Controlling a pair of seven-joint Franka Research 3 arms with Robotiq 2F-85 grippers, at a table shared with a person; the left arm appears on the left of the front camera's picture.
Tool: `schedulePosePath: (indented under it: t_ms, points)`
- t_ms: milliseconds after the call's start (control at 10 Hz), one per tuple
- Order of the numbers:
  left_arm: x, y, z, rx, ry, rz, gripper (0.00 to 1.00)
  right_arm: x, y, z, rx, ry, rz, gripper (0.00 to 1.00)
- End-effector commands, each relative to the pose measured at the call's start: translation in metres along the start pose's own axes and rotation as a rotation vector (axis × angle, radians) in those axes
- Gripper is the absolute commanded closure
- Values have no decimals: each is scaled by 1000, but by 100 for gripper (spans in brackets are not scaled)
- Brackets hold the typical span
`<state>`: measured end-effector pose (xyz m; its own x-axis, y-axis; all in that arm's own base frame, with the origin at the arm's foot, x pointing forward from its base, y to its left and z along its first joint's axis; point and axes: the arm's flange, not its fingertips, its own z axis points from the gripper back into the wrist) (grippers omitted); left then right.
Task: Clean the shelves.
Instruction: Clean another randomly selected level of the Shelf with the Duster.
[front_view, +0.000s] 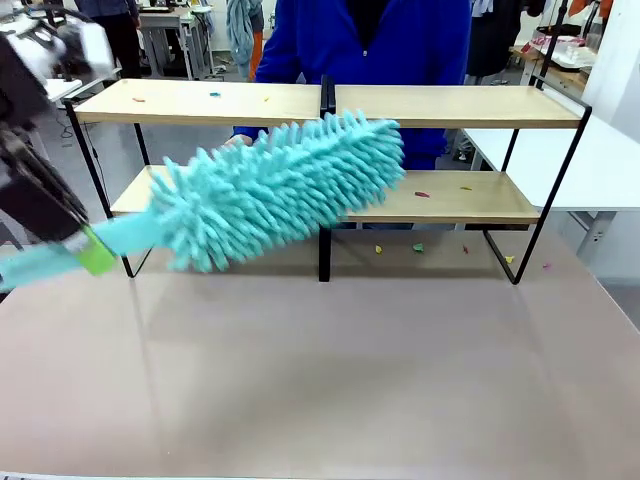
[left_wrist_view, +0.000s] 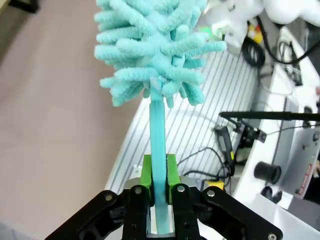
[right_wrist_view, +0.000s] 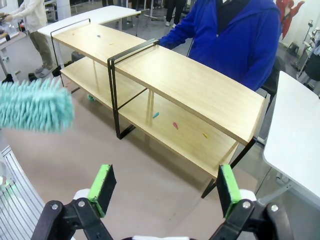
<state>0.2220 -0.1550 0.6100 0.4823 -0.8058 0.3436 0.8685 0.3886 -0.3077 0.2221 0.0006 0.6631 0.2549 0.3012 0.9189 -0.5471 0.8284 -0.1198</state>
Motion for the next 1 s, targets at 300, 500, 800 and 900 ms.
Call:
schedulePosePath:
  t_ms: [300,500,800,900]
  points:
    - [9,-13,-19,-15,41,-7,87,0,0,1,-2,1,-4,0]
    - [31,-30,-47,-111,138,-60,87,0,0,1,-2,1,-4,0]
    - [120,-31,-115,-12,246,159,87,0,0,1,-2,1,-4,0]
    - [143,-24,-133,-10,292,210,87,0,0,1,-2,1,-4,0]
